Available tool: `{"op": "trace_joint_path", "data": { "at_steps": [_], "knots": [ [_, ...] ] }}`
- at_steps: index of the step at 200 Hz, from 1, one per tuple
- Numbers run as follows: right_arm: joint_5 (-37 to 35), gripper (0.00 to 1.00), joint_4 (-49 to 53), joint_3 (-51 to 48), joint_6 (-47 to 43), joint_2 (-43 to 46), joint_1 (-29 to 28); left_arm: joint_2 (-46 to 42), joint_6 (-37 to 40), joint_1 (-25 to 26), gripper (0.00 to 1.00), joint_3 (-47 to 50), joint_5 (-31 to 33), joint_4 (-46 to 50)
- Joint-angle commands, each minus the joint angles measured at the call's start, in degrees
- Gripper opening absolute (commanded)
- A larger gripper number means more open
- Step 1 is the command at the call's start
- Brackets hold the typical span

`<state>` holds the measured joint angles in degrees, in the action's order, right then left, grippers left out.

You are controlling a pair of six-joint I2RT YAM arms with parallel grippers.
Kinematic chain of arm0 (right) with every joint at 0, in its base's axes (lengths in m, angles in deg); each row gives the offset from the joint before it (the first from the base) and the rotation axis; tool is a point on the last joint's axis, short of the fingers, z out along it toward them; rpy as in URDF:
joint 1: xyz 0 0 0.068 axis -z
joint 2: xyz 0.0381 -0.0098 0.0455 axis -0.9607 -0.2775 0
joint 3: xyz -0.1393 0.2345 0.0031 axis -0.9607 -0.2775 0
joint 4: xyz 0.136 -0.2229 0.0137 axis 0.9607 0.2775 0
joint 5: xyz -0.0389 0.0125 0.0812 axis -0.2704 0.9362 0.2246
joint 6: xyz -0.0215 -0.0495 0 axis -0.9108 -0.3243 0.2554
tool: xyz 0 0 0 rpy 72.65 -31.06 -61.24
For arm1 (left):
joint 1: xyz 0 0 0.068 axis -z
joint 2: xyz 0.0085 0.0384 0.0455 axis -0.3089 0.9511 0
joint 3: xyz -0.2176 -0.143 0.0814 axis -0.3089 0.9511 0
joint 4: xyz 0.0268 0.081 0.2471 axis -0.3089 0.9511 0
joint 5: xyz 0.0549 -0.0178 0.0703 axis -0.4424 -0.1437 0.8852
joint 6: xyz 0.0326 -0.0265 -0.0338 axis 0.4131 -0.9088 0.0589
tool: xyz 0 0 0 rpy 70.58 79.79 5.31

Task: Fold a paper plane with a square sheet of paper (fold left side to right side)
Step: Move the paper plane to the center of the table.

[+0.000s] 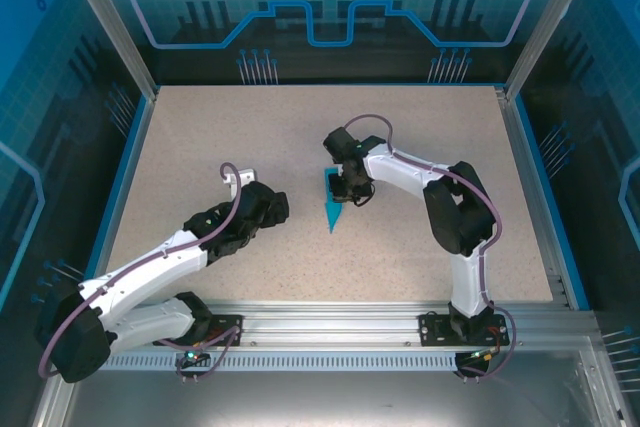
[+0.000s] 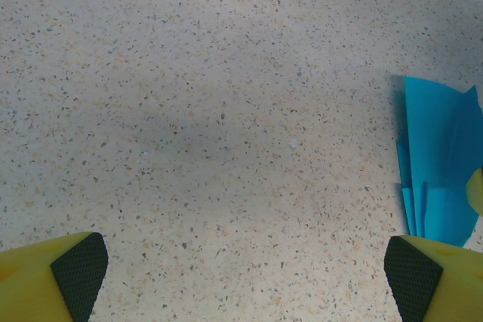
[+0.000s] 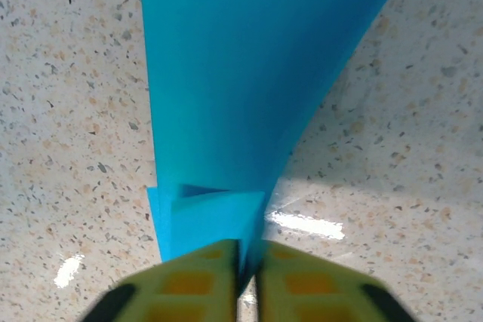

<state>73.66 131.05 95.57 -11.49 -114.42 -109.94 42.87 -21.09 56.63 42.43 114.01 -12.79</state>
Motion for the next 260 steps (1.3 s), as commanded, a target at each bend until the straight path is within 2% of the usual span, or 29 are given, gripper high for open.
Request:
{"op": "trace_joint_path", "data": {
  "at_steps": [1, 44, 65, 90, 108, 131, 138, 154, 175, 191, 208, 230, 260],
  "knots": [
    [3.1, 0.02, -0.9, -1.3, 0.6, 3.0, 0.7, -1.0, -0.3, 0.1, 0.99, 0.2, 1.2, 1.4],
    [12.8, 0.00, -7.7, -4.9, -3.8, 10.7, 1.5, -1.0, -0.4, 0.1, 0.98, -0.5, 1.6, 2.3],
    [20.9, 0.00, -11.9, -9.2, -5.2, 13.1, 4.1, -0.8, -0.5, 0.1, 0.98, -0.8, 1.3, 2.3],
    [27.5, 0.00, -16.6, -15.4, -6.4, 11.9, 7.6, -0.6, -0.6, 0.1, 0.99, -0.9, 1.3, 2.4],
    [28.4, 0.02, -17.7, -18.2, -8.2, 9.6, 10.3, -0.4, -0.6, 0.0, 0.99, -1.0, 1.3, 2.6],
    [25.2, 0.16, -16.9, -20.3, -9.5, 9.4, 13.6, -0.3, -0.5, 0.0, 0.98, -1.4, 1.3, 3.1],
    [23.1, 0.26, -15.3, -20.2, -10.0, 10.0, 14.0, -0.3, -0.4, 0.1, 0.98, -1.5, 1.4, 3.1],
    [16.8, 0.40, -10.3, -18.9, -11.6, 12.6, 13.8, -0.5, -0.2, 0.1, 0.99, -1.7, 1.5, 3.2],
    [7.8, 0.49, -3.5, -16.5, -13.0, 16.6, 11.8, -0.8, 0.6, 0.1, 0.99, -1.7, 1.4, 2.7],
    [5.1, 0.50, -1.4, -16.2, -13.7, 19.4, 9.3, -1.2, 0.9, 0.0, 0.98, -1.5, 1.3, 2.1],
    [6.1, 0.50, -1.5, -16.7, -13.2, 20.0, 5.8, -1.4, 1.2, 0.1, 0.98, -1.0, 1.0, 1.3],
    [6.4, 0.51, -2.8, -15.7, -12.1, 16.9, 1.7, -1.6, 1.4, 0.1, 0.98, -0.4, 0.4, 0.3],
    [5.3, 0.50, -2.4, -11.9, -11.8, 11.2, -1.0, -1.5, 1.5, 0.1, 0.99, -0.4, -0.2, 0.3]
  ]
}}
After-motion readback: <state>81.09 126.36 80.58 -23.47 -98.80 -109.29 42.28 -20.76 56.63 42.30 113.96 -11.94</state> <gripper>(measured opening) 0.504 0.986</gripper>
